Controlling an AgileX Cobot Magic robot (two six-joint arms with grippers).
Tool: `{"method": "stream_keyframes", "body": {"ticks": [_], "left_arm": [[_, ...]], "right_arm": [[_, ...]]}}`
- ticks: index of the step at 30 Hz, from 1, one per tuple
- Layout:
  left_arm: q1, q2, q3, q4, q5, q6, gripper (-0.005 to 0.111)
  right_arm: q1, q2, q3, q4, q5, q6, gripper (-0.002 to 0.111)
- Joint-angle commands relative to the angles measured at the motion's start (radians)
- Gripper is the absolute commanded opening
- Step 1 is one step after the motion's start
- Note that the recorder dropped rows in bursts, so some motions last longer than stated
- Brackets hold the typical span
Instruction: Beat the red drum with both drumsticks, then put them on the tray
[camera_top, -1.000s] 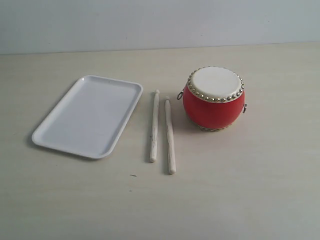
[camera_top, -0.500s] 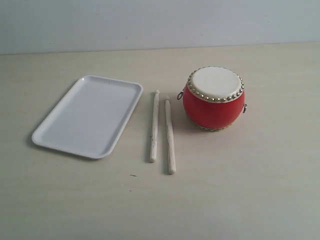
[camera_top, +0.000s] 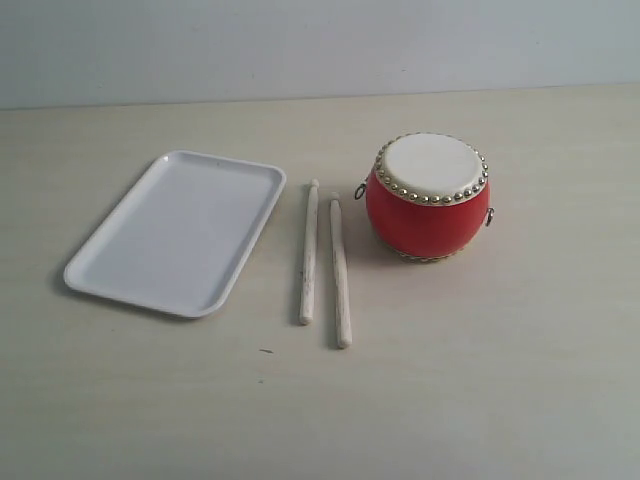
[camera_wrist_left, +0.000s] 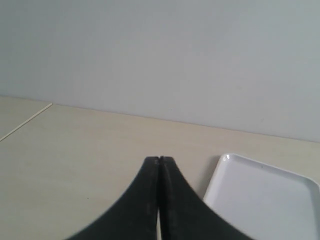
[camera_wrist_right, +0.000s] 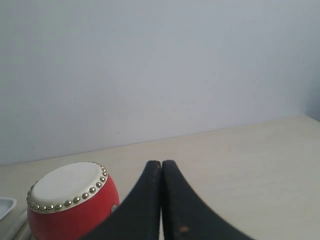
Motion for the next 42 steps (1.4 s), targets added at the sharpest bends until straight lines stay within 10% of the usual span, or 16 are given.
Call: {"method": "stream_keyframes", "body": {"ticks": [1,8,19,24,29,42], "left_arm": [[0.000,-0.006,0.003,0.005,-0.013,0.013,0.000],[0.000,-0.006,0.003,-0.161,-0.035,-0.543,0.000],[-0.007,-0.006,0.003,-0.294,-0.195,-0.771,0.000],[-0.007,-0.006,0.003,-0.274,-0.311,-0.600,0.000],[-0.007,0.084,-0.210,-0.069,0.004,-0.347,0.000],[-0.007,0.812,-0.713,-0.138,0.507,0.050,0.000]], "right_arm": [[-0.007,-0.007,0.005,-0.006,-0.004,-0.001,0.000],[-0.007,-0.007,0.005,-0.006,-0.004,-0.001,0.000],[-0.007,-0.007,0.005,-0.006,-0.004,-0.001,0.000],[-0.007,-0.007,0.005,-0.006,-0.004,-0.001,0.000],[-0.007,-0.007,0.005,-0.006,-0.004,-0.001,0.000],[0.014,-0.007,0.005,-0.006,-0.004,-0.001,0.000]]}}
